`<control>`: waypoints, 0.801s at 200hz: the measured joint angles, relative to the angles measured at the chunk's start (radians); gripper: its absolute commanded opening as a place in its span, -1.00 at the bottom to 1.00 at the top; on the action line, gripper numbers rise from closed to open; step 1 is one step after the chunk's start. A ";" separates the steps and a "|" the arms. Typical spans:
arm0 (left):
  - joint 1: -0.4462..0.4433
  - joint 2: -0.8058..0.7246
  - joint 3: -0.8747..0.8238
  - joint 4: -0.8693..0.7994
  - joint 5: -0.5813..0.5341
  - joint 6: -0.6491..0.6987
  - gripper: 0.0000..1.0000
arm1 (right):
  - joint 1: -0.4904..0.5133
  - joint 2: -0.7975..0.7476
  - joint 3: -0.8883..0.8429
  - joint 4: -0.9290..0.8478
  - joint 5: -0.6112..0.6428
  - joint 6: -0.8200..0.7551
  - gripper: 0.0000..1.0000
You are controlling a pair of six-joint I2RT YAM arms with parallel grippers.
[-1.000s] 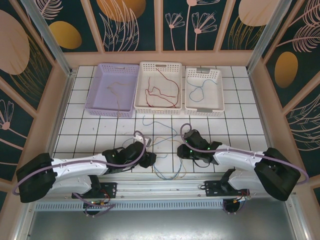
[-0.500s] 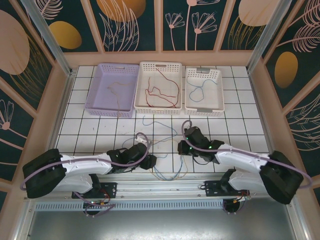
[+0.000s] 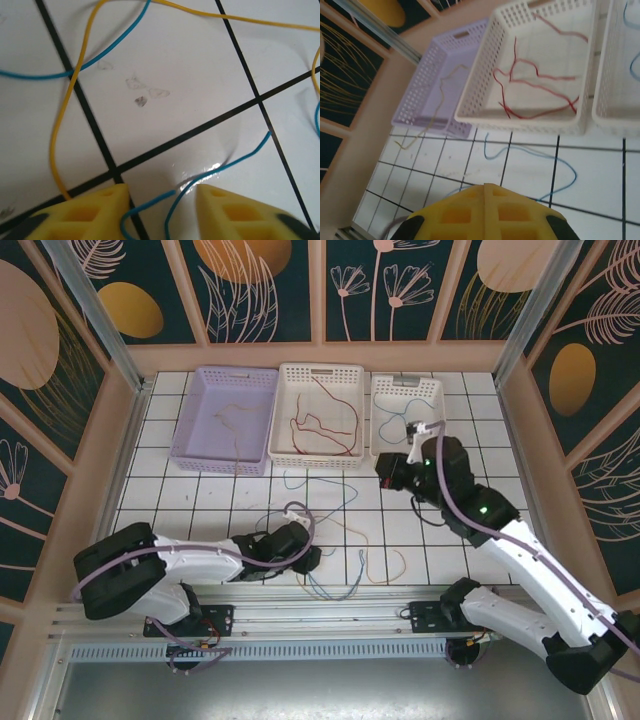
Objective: Untangle the cables
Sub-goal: Pick up the cables from the bottom-center of the table.
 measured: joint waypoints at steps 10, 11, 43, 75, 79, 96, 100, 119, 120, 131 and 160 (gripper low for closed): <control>0.000 0.025 0.017 0.009 0.000 0.002 -0.56 | 0.000 0.008 0.063 -0.019 0.002 -0.018 -1.00; 0.000 0.027 0.018 0.010 0.000 0.002 -0.57 | 0.000 0.008 0.067 -0.020 0.002 -0.019 -1.00; 0.000 0.092 0.058 0.042 0.008 0.017 -1.00 | 0.000 0.014 0.106 -0.026 -0.021 -0.041 -0.99; -0.001 0.098 0.084 0.034 0.014 0.027 -1.00 | 0.000 -0.028 -0.093 -0.019 -0.063 -0.033 -0.91; -0.001 0.097 0.090 0.028 0.011 0.028 -1.00 | 0.000 -0.036 -0.121 -0.021 -0.069 -0.029 -0.92; -0.001 0.072 0.123 -0.003 -0.007 0.037 -1.00 | 0.000 -0.080 -0.247 -0.026 -0.096 -0.018 -0.88; -0.001 0.060 0.131 -0.012 -0.014 0.040 -1.00 | 0.000 -0.093 -0.270 -0.026 -0.101 -0.013 -0.88; -0.001 -0.029 0.173 -0.048 -0.052 0.054 -1.00 | 0.000 -0.172 -0.376 -0.021 -0.131 0.011 -0.84; -0.001 -0.032 0.175 -0.050 -0.053 0.055 -1.00 | 0.000 -0.175 -0.379 -0.021 -0.132 0.011 -0.83; -0.001 -0.092 0.204 -0.061 -0.079 0.060 -1.00 | 0.000 -0.215 -0.423 -0.014 -0.149 0.021 -0.78; -0.001 -0.230 0.275 -0.082 -0.143 0.077 -1.00 | 0.010 -0.269 -0.519 0.037 -0.194 0.050 -0.59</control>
